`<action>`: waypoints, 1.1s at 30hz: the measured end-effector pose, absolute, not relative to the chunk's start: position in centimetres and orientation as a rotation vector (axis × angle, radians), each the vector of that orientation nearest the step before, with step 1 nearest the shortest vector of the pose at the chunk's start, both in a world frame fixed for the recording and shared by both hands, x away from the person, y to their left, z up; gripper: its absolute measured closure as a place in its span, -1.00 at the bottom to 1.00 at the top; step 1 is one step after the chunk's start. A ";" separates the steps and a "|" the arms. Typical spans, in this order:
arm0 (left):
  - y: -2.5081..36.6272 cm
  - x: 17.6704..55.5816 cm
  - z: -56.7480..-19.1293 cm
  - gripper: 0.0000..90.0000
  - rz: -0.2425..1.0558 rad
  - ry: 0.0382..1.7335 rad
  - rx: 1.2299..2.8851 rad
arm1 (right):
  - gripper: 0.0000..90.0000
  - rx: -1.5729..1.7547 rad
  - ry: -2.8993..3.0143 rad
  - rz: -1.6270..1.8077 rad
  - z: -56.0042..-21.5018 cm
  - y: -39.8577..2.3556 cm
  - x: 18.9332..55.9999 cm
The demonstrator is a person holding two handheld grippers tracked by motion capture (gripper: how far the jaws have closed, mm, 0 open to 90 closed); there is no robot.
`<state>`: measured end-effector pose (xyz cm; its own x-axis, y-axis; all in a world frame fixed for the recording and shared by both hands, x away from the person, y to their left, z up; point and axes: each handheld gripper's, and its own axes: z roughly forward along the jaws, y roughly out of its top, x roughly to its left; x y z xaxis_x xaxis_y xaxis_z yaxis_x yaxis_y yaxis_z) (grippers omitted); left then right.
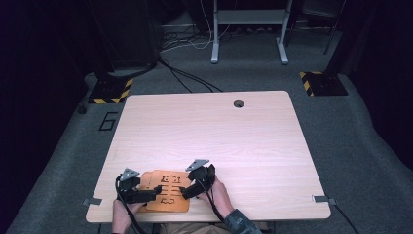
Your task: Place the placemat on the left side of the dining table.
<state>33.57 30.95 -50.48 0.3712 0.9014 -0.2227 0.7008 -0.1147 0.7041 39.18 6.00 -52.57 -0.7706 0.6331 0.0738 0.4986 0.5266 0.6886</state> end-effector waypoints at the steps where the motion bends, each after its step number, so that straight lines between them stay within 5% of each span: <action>1: 30.7 33.7 -50.6 -1.00 0.323 1.389 1.884 | -1.00 0.962 2.578 1.072 -52.6 6.0 39.2; 14: 28.7 34.2 -51.1 -0.99 0.274 1.372 1.956 | -1.00 0.965 2.573 1.072 -52.6 6.0 39.2; 33: 29.0 34.2 -50.8 -0.54 0.295 1.401 1.931 | -1.00 0.978 2.569 1.074 -52.6 6.0 39.2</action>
